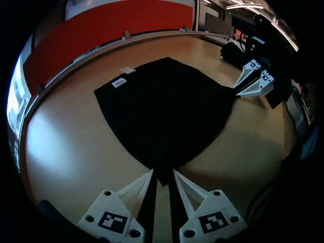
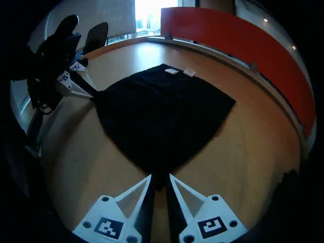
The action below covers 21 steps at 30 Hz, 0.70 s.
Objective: Fold towel
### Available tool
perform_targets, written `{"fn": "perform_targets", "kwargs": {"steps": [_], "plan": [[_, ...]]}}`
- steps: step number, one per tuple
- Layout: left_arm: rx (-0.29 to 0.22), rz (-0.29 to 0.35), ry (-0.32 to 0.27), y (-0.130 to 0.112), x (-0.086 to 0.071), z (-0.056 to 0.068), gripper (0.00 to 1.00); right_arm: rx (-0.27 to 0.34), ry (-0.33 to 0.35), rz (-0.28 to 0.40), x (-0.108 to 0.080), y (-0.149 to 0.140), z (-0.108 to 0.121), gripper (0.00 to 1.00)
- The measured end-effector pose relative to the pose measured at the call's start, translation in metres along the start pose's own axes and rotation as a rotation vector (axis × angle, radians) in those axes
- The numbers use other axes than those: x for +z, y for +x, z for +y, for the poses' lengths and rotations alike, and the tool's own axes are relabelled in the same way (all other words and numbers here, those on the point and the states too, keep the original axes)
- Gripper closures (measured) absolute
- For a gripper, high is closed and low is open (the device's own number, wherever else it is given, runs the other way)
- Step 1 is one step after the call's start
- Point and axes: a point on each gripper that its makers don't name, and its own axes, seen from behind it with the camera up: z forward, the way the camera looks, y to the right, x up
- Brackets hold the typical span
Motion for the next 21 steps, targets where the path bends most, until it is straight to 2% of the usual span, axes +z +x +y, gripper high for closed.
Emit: {"fn": "perform_targets", "kwargs": {"steps": [10, 21], "plan": [[-0.018, 0.006, 0.012, 0.008, -0.008, 0.001, 0.86, 0.004, -0.001, 0.027, -0.010, 0.008, 0.000, 0.84], [-0.070, 0.020, -0.018, 0.021, -0.037, 0.011, 0.87, 0.012, -0.006, 0.053, -0.038, 0.018, -0.003, 0.84]]}}
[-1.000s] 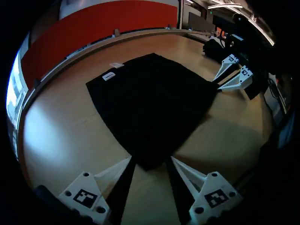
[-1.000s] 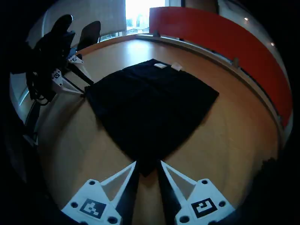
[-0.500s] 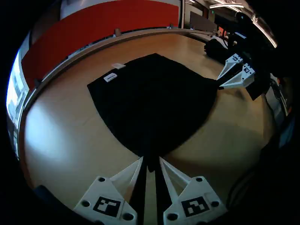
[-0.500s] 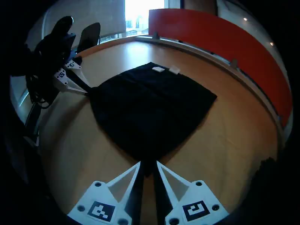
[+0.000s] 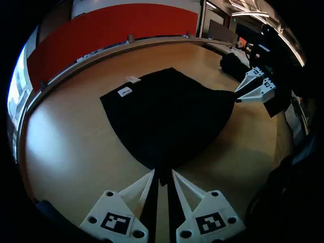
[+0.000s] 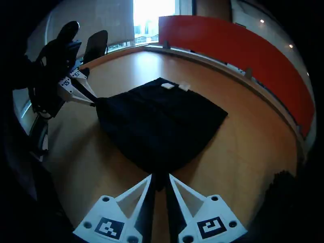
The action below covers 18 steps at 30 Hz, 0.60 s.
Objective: Fold towel
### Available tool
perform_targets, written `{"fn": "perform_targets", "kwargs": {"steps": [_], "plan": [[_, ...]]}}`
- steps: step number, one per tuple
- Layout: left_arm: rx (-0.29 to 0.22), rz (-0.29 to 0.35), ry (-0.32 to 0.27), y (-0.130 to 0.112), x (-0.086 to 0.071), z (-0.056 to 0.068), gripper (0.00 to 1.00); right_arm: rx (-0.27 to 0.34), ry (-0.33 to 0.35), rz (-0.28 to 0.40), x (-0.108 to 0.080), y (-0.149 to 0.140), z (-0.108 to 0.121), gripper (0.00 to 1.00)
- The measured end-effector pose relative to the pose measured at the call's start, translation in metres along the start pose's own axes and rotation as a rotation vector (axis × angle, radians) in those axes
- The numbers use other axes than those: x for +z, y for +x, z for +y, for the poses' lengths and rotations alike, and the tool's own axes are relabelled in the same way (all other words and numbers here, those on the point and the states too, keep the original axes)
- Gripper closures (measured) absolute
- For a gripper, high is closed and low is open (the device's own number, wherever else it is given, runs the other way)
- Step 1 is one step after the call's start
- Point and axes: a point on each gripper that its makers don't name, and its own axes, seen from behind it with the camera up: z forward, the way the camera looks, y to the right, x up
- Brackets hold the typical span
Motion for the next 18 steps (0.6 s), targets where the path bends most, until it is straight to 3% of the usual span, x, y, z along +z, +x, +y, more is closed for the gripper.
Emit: {"fn": "perform_targets", "kwargs": {"steps": [18], "plan": [[-0.061, 0.007, -0.018, 0.006, -0.042, 0.022, 0.86, -0.013, 0.015, 0.013, -0.045, 0.015, -0.015, 0.84]]}}
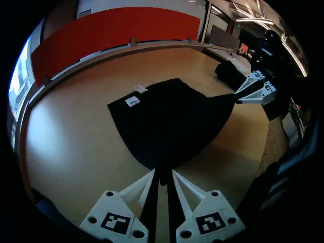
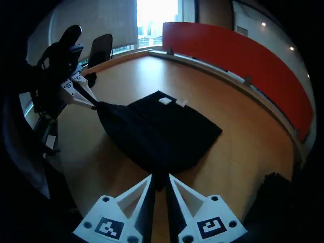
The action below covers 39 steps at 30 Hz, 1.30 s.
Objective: Fold towel
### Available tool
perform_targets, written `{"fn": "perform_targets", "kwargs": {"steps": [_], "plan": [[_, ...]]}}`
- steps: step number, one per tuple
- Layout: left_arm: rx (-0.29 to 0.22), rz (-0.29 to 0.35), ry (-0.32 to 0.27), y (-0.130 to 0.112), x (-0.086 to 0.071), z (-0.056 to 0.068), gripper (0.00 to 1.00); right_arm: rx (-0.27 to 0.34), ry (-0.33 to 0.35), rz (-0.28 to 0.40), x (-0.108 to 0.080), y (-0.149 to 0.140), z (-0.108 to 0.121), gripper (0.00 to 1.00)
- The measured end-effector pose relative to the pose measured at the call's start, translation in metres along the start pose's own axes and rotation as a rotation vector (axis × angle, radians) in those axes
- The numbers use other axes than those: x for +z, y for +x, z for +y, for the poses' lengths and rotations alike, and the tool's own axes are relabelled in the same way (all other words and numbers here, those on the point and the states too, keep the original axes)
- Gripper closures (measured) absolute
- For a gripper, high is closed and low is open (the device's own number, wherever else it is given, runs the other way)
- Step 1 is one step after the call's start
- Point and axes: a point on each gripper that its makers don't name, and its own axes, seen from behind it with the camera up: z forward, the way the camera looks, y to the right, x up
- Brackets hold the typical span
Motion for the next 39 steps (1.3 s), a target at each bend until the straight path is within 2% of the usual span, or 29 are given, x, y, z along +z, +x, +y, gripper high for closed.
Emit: {"fn": "perform_targets", "kwargs": {"steps": [11, 20, 39], "plan": [[-0.024, 0.000, -0.007, 0.003, -0.014, 0.008, 0.87, 0.002, 0.007, 0.004, -0.015, 0.002, -0.008, 0.84], [-0.036, -0.013, -0.036, 0.001, -0.030, 0.020, 0.87, -0.004, 0.014, 0.005, -0.028, 0.005, -0.014, 0.84], [-0.063, -0.004, -0.038, 0.001, -0.047, 0.025, 0.87, 0.003, 0.041, -0.006, -0.045, 0.003, -0.039, 0.84]]}}
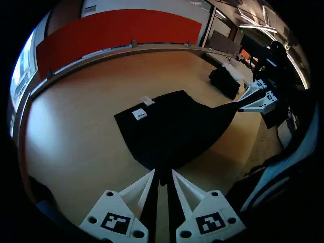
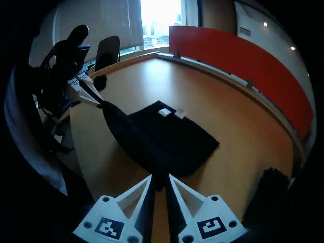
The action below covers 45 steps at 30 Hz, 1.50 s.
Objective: Fold towel
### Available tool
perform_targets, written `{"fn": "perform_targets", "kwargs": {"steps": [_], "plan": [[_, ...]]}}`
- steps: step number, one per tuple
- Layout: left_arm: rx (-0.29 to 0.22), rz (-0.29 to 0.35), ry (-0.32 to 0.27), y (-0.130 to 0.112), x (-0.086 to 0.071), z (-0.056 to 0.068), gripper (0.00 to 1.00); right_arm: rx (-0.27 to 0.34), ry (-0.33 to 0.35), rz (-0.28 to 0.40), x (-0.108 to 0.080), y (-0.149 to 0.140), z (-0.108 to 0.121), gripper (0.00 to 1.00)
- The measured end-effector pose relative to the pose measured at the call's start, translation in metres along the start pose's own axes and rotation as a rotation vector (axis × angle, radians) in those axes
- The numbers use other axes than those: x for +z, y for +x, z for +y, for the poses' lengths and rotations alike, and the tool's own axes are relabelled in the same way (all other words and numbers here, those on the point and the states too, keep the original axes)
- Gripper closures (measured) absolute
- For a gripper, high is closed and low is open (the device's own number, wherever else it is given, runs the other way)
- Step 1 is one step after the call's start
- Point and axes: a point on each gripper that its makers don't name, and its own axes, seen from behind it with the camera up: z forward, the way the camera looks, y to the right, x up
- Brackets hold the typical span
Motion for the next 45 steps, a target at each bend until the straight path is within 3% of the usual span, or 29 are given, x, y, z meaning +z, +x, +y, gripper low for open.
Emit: {"fn": "perform_targets", "kwargs": {"steps": [11, 23, 32, 41, 45], "plan": [[-0.005, -0.002, -0.010, -0.002, -0.005, 0.007, 0.87, 0.005, 0.011, -0.011, -0.006, -0.005, -0.008, 0.84], [-0.018, 0.002, -0.010, 0.004, 0.000, 0.003, 0.87, -0.015, 0.019, -0.019, 0.003, 0.001, -0.002, 0.84], [-0.024, 0.020, 0.010, 0.023, 0.013, -0.014, 0.87, -0.008, -0.004, -0.023, 0.018, 0.008, 0.022, 0.84], [-0.010, 0.018, 0.040, 0.041, 0.035, -0.034, 0.87, 0.001, -0.033, -0.022, 0.035, 0.017, 0.051, 0.84], [-0.027, 0.012, 0.047, 0.046, 0.044, -0.040, 0.87, 0.010, -0.041, -0.031, 0.043, 0.019, 0.063, 0.84]]}}
